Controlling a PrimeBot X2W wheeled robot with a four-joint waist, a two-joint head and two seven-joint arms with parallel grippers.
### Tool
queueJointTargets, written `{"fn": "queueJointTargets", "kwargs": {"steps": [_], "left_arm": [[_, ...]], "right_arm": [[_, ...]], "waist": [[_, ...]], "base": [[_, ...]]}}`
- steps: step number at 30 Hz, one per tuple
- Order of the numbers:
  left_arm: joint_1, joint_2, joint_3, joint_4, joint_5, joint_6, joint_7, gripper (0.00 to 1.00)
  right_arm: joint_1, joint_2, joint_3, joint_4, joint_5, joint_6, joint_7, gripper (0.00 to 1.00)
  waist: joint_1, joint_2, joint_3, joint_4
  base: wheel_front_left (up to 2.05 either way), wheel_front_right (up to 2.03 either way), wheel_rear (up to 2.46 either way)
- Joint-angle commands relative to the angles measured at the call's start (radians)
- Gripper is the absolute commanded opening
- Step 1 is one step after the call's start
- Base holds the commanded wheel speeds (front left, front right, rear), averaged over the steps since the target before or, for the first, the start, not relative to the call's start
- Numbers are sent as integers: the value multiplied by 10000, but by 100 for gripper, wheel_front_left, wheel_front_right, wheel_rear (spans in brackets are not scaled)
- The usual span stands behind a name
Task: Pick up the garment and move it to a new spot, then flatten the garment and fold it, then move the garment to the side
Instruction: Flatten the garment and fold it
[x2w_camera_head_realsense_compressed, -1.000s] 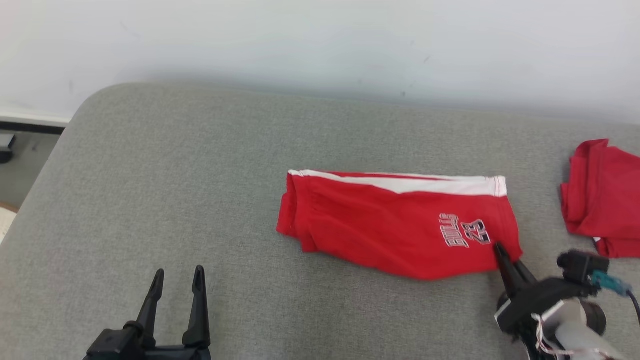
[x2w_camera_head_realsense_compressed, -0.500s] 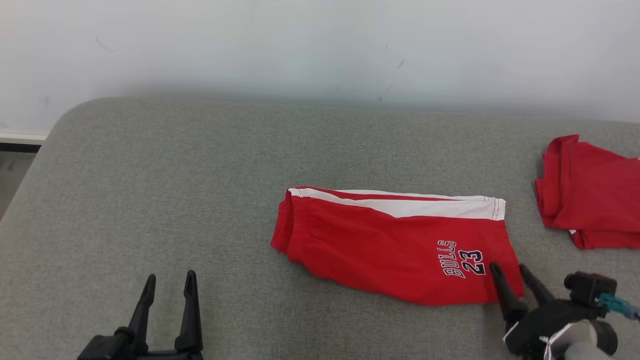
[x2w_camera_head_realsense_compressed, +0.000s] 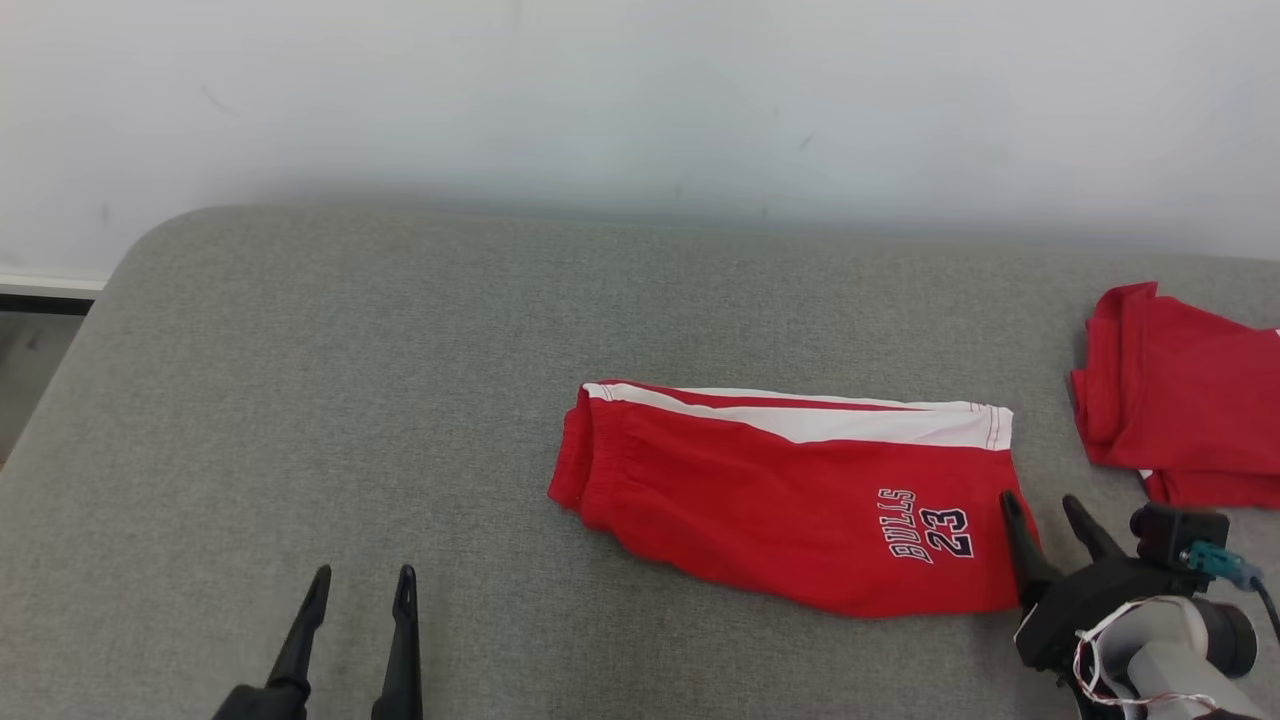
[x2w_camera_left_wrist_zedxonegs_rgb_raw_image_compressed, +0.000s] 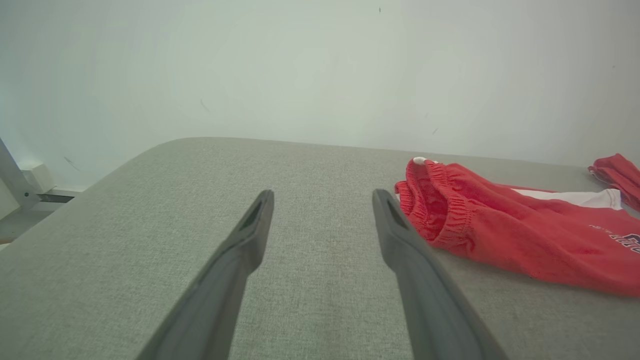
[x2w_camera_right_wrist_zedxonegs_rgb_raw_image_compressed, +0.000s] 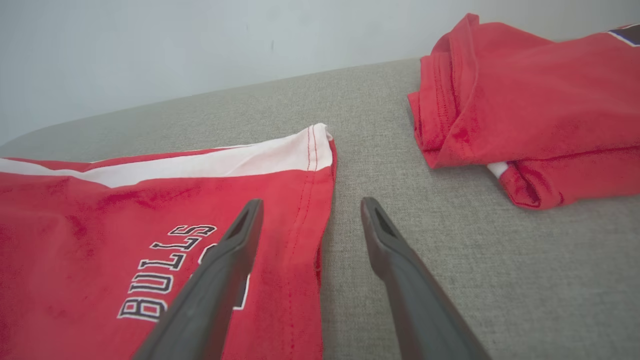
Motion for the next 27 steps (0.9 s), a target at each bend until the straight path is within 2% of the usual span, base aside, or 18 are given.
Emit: {"fn": "queueJointTargets", "kwargs": {"steps": [1, 6, 14, 23, 24, 25, 26, 27], "left_arm": [[238, -1, -44, 48, 141, -34, -28, 100], [425, -3, 32, 31, -40, -16, -28, 100], [273, -2, -81, 107, -117, 21, -28, 100], [76, -3, -282, 199, -183, 102, -28, 100], [72, -3, -304, 226, -196, 118, -28, 100], [44, -2, -323, 249, -211, 133, -28, 100], [8, -2, -333, 264, -234, 146, -28, 100], [-12, -2, -349, 299, -252, 156, -28, 100]], "right_arm": [[-115, 125, -92, 344, -161, 4, 2, 100], [-320, 534, -298, 1079, -253, 4, 3, 100], [-984, 806, -193, 2197, -420, 4, 88, 100], [-1613, 1206, 0, 3361, -328, 4, 1019, 100], [-1656, 1235, 9, 3389, -268, 4, 1063, 59], [-1680, 1245, 19, 3400, -242, 4, 1107, 33], [-1683, 1251, 38, 3407, -200, 6, 1145, 0], [-1688, 1251, 64, 3417, -169, 6, 1153, 0]], "waist": [[-1, 0, -53, 91], [-1, 0, 7, 133], [-1, 0, 144, 273], [-1, 0, 289, 485], [-1, 0, 309, 500], [-1, 0, 329, 510], [-1, 0, 344, 517], [-1, 0, 359, 520]], "base": [[0, 0, 0], [0, 0, 0], [0, 0, 0], [0, 0, 0], [0, 0, 0], [0, 0, 0], [0, 0, 0], [0, 0, 0]]}}
